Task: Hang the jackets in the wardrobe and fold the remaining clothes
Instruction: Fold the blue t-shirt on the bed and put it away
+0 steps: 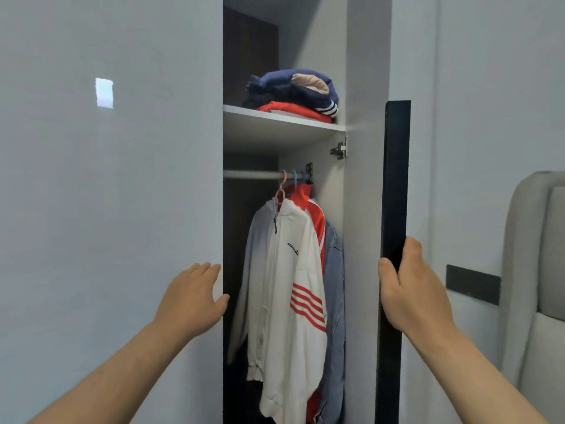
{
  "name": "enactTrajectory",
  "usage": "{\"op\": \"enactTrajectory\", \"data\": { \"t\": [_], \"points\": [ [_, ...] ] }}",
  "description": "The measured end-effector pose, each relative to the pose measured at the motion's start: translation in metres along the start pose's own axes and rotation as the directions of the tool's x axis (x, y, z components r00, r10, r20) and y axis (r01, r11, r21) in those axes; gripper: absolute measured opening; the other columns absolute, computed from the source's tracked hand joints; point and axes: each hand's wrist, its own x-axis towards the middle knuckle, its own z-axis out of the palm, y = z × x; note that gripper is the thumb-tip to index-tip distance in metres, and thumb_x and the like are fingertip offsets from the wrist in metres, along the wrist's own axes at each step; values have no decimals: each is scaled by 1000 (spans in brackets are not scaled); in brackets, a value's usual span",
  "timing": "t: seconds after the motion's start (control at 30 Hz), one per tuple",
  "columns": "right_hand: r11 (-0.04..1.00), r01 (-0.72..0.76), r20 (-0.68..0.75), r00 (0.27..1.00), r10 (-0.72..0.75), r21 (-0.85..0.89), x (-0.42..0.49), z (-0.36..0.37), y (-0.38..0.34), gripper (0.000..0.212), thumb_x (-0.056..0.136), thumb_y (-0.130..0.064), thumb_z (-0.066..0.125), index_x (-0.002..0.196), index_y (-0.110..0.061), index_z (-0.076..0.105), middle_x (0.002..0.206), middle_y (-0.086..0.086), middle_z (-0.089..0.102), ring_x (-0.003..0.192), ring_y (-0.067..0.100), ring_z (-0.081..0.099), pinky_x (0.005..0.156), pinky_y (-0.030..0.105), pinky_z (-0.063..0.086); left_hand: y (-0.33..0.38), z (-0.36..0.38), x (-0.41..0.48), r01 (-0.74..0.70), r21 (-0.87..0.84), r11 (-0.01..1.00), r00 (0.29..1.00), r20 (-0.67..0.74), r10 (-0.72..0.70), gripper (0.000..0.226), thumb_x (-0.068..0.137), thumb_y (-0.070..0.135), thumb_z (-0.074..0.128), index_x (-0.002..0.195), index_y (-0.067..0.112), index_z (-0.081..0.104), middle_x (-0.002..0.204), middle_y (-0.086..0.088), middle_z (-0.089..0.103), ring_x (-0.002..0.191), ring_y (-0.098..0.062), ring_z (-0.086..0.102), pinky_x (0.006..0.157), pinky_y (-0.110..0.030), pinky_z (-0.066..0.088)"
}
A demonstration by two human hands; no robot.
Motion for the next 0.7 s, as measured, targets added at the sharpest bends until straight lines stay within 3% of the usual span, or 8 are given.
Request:
{"op": "enactTrajectory", "data": {
  "t": [0.13,0.27,0.37,0.5,0.63,0.7],
  "points": [
    [995,64,42,997,-68,79,1,24,-16,34,99,-38,39,129,-22,34,80,-14,56,66,6,56,52,30,47,-15,-3,7,6,27,1000,999,-32,-5,66,94,49,49,151,20,33,150,2,42,137,-18,39,111,-31,32],
    [973,92,127,985,-120,211,3,66,-30,41,101,-44,42,137,-41,21,89,-30,43,71,-2,51,66,11,41,-23,1,12,1,52,999,999,-53,2,66,93,47,51,150,18,35,151,-1,42,137,-21,38,113,-33,30],
    [904,64,188,970,-157,423,7,97,-46,41,100,-33,53,124,-51,26,73,-21,57,67,3,61,53,13,46,-28,6,16,-15,91,996,996,-88,23,66,91,45,55,147,14,40,149,-5,44,136,-26,39,112,-37,32],
    [884,114,196,955,-224,453,13,136,-71,51,98,-26,58,131,-45,24,71,-20,55,72,-3,58,54,8,46,-41,14,26,-22,143,989,993,-108,38,72,91,47,55,150,13,33,159,-11,29,146,-31,26,118,-40,24],
    [885,123,322,902,-288,448,19,165,-78,57,99,-33,48,146,-47,19,86,-20,49,82,2,54,78,19,48,-56,22,43,-43,235,971,994,-91,66,80,91,53,56,155,16,24,163,-12,14,150,-34,10,121,-41,14],
    [890,229,349,859,-375,393,23,172,-64,61,97,-38,42,150,-49,14,119,-21,44,109,-4,44,102,27,42,-61,25,50,-56,302,952,992,-93,88,84,89,54,61,155,17,24,164,-14,11,150,-37,7,122,-44,11]
  ]
}}
